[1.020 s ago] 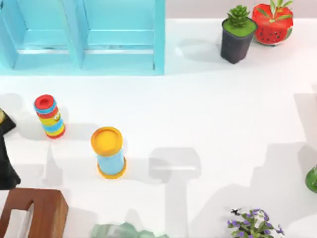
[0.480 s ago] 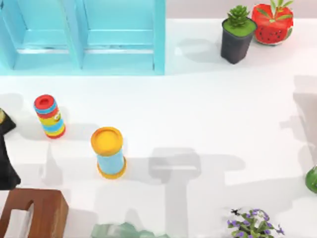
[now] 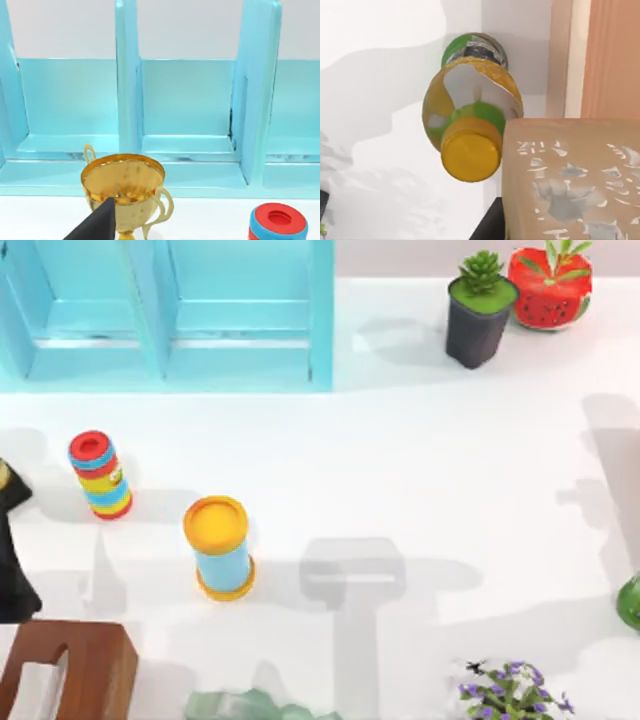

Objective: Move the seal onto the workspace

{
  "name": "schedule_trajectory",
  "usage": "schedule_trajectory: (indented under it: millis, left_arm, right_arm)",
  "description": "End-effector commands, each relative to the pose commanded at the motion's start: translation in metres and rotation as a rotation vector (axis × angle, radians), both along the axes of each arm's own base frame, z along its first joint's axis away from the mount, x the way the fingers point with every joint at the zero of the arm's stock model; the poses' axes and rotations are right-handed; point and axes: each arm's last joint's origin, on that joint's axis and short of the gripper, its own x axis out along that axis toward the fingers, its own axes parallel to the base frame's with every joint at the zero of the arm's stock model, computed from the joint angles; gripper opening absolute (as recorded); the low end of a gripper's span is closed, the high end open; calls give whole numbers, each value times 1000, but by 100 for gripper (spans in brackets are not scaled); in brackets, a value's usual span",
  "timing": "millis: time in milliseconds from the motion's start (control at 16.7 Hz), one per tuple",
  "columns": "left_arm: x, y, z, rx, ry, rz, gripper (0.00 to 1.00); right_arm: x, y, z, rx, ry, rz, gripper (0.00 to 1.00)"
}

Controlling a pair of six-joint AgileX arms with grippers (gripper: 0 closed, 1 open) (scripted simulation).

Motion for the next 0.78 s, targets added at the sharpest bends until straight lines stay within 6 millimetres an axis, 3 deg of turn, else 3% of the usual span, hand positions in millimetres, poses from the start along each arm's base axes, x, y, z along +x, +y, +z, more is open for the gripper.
schedule_trajectory:
  millis: [240, 480, 660, 780]
  left_arm:
    - [0, 0, 0, 0, 0, 0, 100]
    - [0, 0, 0, 0, 0, 0, 100]
    - [0, 0, 0, 0, 0, 0, 100]
    - [0, 0, 0, 0, 0, 0, 100]
  right_arm:
    - [-5, 7, 33, -13, -141, -93, 0]
    - [4, 31, 58, 16, -290, -174, 0]
    - [29, 61, 50, 49, -307, -182, 0]
    - [53, 86, 25, 56, -262, -157, 0]
